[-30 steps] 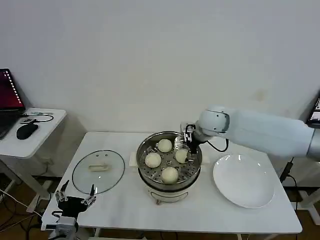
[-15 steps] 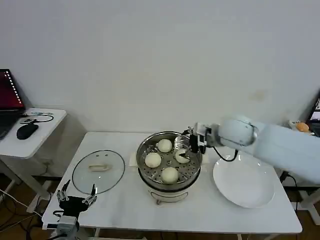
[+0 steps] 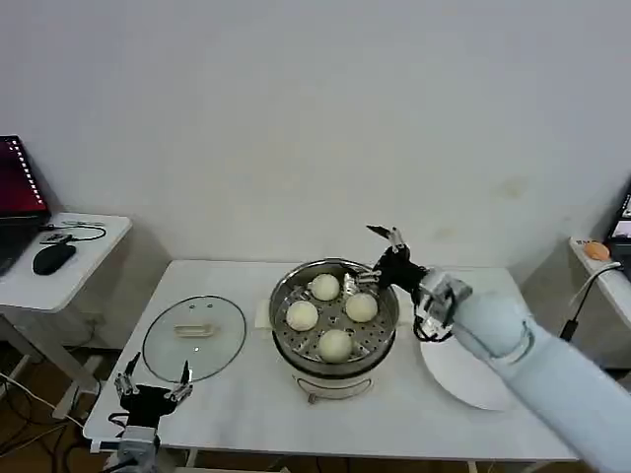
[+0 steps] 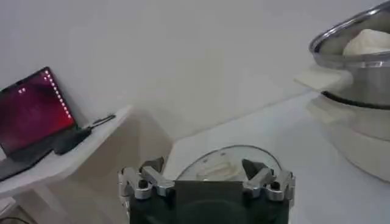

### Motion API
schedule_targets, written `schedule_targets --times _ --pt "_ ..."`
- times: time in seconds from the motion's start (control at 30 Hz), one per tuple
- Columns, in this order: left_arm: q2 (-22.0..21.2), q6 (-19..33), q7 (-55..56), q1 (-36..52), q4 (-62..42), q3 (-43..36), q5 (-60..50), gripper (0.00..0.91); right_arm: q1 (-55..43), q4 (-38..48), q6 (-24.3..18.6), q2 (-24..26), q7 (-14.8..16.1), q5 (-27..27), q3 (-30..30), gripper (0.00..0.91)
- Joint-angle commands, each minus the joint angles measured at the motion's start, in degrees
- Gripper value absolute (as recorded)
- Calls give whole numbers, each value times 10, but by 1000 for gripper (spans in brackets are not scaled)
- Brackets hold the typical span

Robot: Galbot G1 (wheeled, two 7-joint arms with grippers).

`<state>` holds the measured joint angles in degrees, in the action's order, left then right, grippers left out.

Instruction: Take steamed baozi put them in steamer then cover it.

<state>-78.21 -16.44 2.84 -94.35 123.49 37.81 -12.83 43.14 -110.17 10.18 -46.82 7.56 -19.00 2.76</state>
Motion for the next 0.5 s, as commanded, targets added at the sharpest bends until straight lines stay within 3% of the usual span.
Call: schedule_targets --times 0.03,0.1,0.27,0.5 --pt "38 112 15 9 -69 -10 -212 907 457 -36 -205 -265 14 51 532 907" --pt "54 140 25 21 -90 -19 -294 907 498 -50 -215 -274 22 19 550 907" --pt "110 161 34 71 -180 -47 -425 907 545 -50 -235 -282 28 22 607 907" --pt "140 161 41 181 -313 -110 -484 907 566 -53 -242 -303 27 23 625 907"
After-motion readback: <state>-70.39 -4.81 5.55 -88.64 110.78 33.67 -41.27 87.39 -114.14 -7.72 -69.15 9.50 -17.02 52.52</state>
